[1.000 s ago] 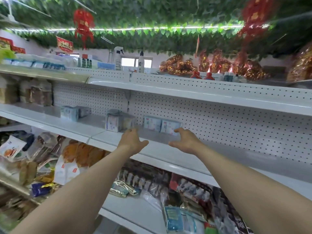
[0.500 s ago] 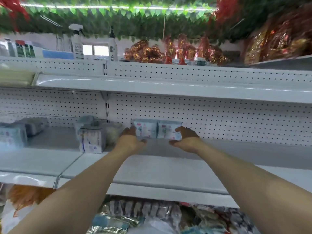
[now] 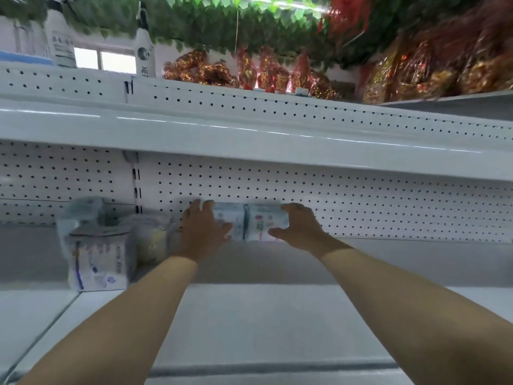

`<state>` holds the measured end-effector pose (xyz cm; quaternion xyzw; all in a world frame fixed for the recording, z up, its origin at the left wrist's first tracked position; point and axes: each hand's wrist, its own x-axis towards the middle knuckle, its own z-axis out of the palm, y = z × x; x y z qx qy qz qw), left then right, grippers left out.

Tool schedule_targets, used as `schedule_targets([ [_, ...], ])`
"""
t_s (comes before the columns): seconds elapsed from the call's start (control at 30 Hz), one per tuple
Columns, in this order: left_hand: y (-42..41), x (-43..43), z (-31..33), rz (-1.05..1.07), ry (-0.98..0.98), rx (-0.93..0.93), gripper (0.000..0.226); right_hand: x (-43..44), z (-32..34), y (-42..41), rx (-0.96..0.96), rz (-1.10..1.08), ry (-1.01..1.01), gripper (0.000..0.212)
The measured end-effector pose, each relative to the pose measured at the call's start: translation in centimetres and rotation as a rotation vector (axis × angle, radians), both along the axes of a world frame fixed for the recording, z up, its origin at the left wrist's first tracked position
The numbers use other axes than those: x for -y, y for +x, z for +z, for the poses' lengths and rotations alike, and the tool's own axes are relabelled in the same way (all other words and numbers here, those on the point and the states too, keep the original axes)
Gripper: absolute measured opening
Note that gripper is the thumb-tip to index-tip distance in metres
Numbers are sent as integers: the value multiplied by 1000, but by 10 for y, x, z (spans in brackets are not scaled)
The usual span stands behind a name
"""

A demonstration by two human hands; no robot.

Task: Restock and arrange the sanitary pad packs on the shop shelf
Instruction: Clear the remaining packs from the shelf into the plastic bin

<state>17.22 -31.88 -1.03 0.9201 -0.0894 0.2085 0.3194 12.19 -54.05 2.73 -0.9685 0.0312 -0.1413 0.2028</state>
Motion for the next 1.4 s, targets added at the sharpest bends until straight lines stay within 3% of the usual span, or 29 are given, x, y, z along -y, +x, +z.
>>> schedule_targets([
  [0.17,31,2,5,-37,14,-1,86,4,-5,26,-65,-13,17,84],
  [0.27,40,-4,-1,-18,150,6,88,7,-10,34,-66,-48,-38,88],
  [0.53,17,-10,1,42,278,50,68,3,-10,10,-7,-187,-118,59],
  [0.7,-19,-14,7,134,330,27,65,10,0,-33,-2,-206,-122,61],
  [0.9,-89,7,28,68,57,-287,73,40,17,-111,-49,-230,91,45],
  [1.03,-167,51,28,12,-304,-321,68,79,18,-187,73,-227,248,43],
  [1.23,-288,148,4,-71,-743,-453,64,157,16,-325,100,-272,441,41],
  [1.4,-384,232,-16,-123,-826,-531,72,232,-2,-441,104,-361,539,48],
])
